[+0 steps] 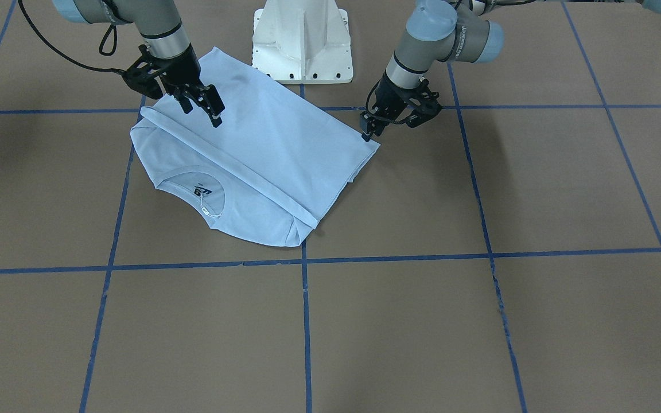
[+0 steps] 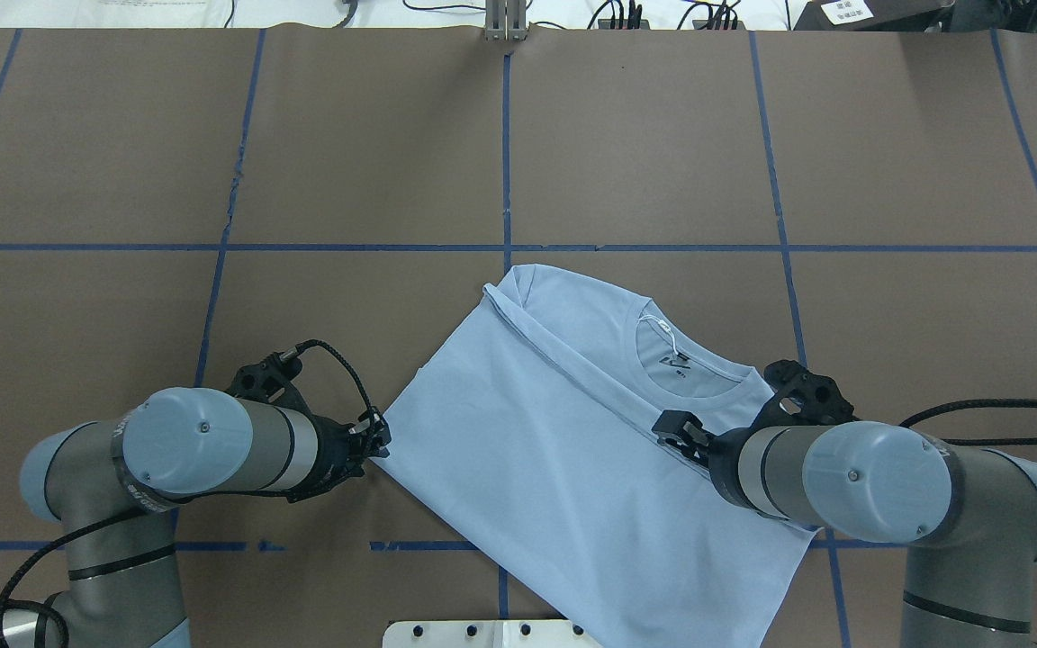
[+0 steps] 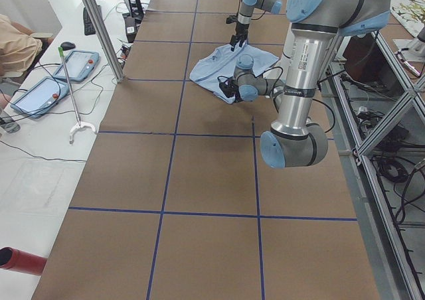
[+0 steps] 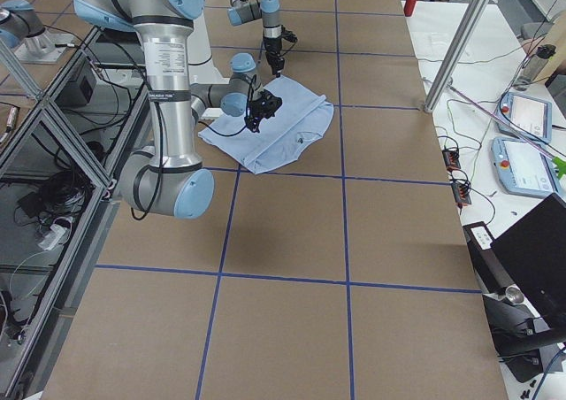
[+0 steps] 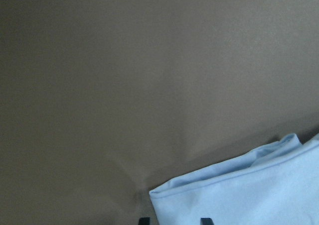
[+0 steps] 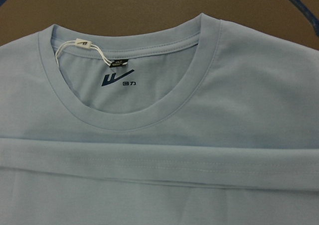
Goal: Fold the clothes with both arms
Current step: 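Bring both grippers to the shirt's near corners, then grasp the shirt corners with both grippers and begin lifting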
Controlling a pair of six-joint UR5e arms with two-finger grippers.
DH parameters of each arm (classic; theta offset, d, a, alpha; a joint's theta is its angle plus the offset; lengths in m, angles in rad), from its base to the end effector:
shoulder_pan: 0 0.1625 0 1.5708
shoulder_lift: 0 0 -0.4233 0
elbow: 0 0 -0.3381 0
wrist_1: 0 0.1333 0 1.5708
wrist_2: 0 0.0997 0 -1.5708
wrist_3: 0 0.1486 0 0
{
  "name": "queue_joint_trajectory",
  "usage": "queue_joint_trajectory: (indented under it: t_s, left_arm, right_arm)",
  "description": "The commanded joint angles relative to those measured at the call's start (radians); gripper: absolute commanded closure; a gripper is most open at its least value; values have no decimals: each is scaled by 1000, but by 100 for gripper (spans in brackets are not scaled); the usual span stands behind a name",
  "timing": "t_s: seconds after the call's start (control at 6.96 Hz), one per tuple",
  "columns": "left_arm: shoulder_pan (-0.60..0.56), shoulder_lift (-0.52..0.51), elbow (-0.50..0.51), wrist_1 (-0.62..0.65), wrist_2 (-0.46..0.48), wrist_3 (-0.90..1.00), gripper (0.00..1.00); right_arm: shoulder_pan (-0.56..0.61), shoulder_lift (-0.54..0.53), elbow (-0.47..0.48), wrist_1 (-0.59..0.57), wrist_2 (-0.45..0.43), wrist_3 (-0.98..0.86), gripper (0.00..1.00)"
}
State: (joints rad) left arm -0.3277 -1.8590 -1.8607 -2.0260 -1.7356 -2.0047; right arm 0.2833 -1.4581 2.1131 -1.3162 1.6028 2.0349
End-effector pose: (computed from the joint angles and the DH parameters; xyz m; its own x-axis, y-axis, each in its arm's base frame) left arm 0.5145 -0.2899 0.3730 0.3624 -0.5612 -0.7441 0.3708 0.8193 -0.4373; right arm -0.4385 -0.2616 0.3897 0.4130 0.5862 0.6970 -0.4921 0.7876 -0.3709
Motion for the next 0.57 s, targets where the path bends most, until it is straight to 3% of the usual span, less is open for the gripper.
queue_joint_trajectory:
  t_s: [0.0, 0.43]
  left_arm:
    - [1, -3, 9, 0, 10, 4, 56]
    - [2, -8, 29, -3, 11, 4, 57]
  right_arm:
    - [4, 1, -1, 0, 3, 1, 0]
    - [4, 1, -1, 0, 3, 1, 0]
